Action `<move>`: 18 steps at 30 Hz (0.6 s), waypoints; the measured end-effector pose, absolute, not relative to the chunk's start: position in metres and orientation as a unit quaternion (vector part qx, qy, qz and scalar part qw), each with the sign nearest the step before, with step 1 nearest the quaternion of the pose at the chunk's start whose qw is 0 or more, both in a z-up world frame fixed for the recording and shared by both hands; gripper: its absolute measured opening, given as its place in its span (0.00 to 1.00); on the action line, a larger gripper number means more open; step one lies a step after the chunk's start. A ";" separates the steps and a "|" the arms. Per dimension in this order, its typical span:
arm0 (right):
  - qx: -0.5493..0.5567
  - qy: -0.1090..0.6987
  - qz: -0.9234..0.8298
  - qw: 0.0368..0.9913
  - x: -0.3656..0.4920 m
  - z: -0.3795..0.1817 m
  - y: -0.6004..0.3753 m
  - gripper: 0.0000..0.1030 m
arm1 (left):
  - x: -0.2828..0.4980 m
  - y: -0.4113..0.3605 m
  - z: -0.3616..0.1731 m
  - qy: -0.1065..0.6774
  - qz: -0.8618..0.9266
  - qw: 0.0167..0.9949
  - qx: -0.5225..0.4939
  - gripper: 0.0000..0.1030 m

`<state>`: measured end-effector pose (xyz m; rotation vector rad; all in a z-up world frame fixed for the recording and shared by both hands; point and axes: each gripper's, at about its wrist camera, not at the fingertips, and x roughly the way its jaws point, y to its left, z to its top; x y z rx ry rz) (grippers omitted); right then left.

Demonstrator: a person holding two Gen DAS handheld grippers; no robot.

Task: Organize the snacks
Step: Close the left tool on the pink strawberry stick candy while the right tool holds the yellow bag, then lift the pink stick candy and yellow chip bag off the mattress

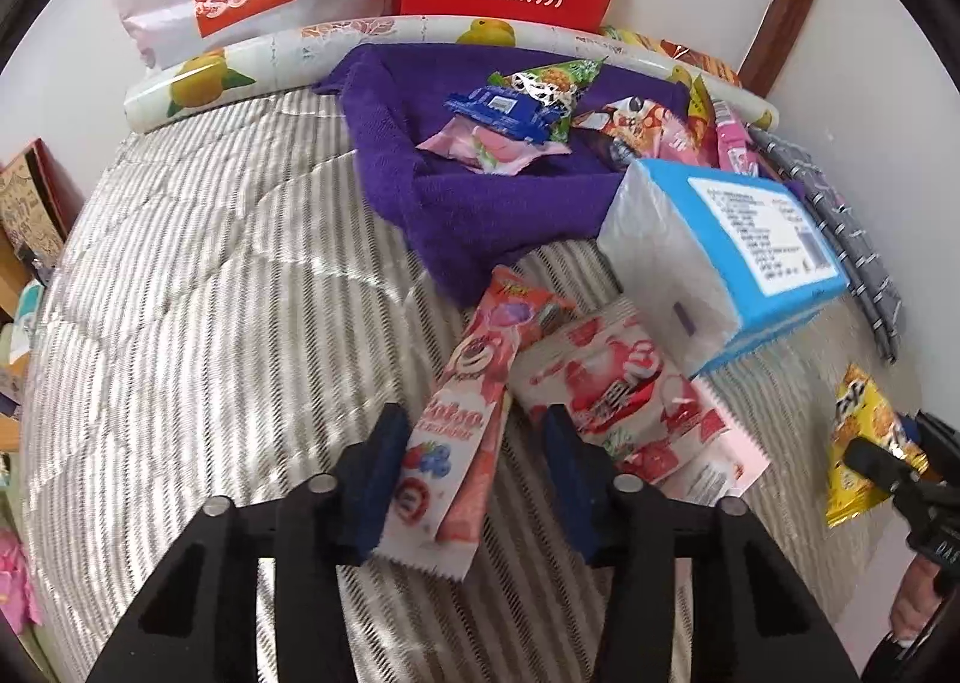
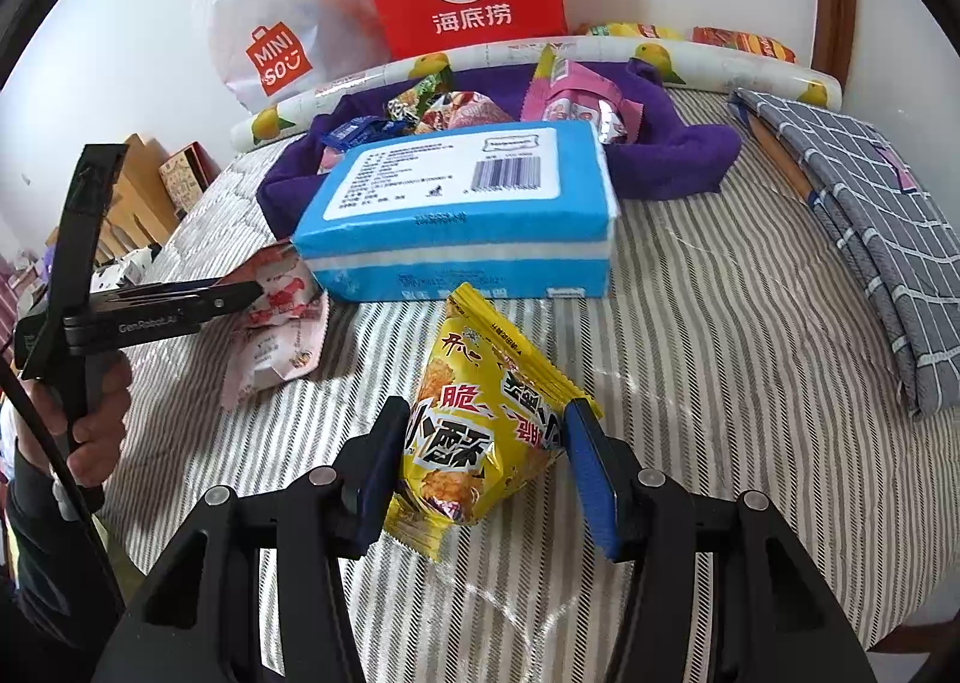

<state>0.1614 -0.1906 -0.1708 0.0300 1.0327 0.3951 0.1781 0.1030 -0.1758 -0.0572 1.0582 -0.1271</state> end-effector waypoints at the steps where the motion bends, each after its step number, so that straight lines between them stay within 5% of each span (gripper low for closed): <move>1: 0.014 0.491 0.187 0.851 0.161 -0.171 -0.192 0.51 | 0.178 0.104 -0.176 0.505 -0.054 0.861 -0.023 0.34; 18: 0.013 0.500 0.164 0.850 0.167 -0.181 -0.203 0.51 | 0.197 0.089 -0.177 0.484 -0.045 0.874 0.013 0.27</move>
